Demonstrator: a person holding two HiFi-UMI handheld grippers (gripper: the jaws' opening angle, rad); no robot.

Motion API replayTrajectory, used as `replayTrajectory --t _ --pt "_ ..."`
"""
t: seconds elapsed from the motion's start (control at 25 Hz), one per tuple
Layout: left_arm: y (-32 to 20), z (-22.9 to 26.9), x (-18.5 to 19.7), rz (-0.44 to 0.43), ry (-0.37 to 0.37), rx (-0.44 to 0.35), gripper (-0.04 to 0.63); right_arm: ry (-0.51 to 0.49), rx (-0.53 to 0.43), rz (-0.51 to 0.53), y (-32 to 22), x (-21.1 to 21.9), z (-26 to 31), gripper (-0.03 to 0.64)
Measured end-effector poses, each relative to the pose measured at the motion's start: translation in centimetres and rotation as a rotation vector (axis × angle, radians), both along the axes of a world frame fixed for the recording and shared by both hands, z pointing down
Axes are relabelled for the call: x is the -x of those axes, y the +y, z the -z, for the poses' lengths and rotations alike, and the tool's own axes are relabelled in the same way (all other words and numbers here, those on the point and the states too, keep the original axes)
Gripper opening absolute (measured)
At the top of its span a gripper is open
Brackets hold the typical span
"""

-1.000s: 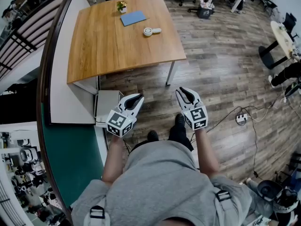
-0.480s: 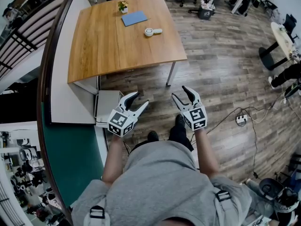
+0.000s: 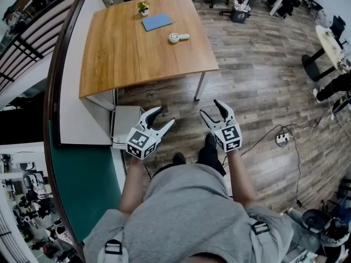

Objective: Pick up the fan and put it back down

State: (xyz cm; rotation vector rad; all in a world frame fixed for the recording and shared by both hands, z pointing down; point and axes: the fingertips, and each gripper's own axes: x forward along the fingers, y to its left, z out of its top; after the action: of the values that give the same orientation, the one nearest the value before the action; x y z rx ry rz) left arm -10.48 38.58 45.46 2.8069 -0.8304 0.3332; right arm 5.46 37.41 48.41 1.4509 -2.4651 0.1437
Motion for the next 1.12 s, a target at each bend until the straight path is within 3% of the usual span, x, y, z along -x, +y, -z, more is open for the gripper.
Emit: replayTrajectory --t 0.56,1.12 --pt "-0.8 -0.3 -0.6 -0.011 -0.009 0.007 0.25 -0.003 0.02 -0.004 -0.4 -0.8 -0.8 0.29" --pt "-8.1 -0.4 -3.7 0.059 -0.046 0.021 0.25 -0.037 0.048 0.069 -9.0 -3.4 -1.7 0.288"
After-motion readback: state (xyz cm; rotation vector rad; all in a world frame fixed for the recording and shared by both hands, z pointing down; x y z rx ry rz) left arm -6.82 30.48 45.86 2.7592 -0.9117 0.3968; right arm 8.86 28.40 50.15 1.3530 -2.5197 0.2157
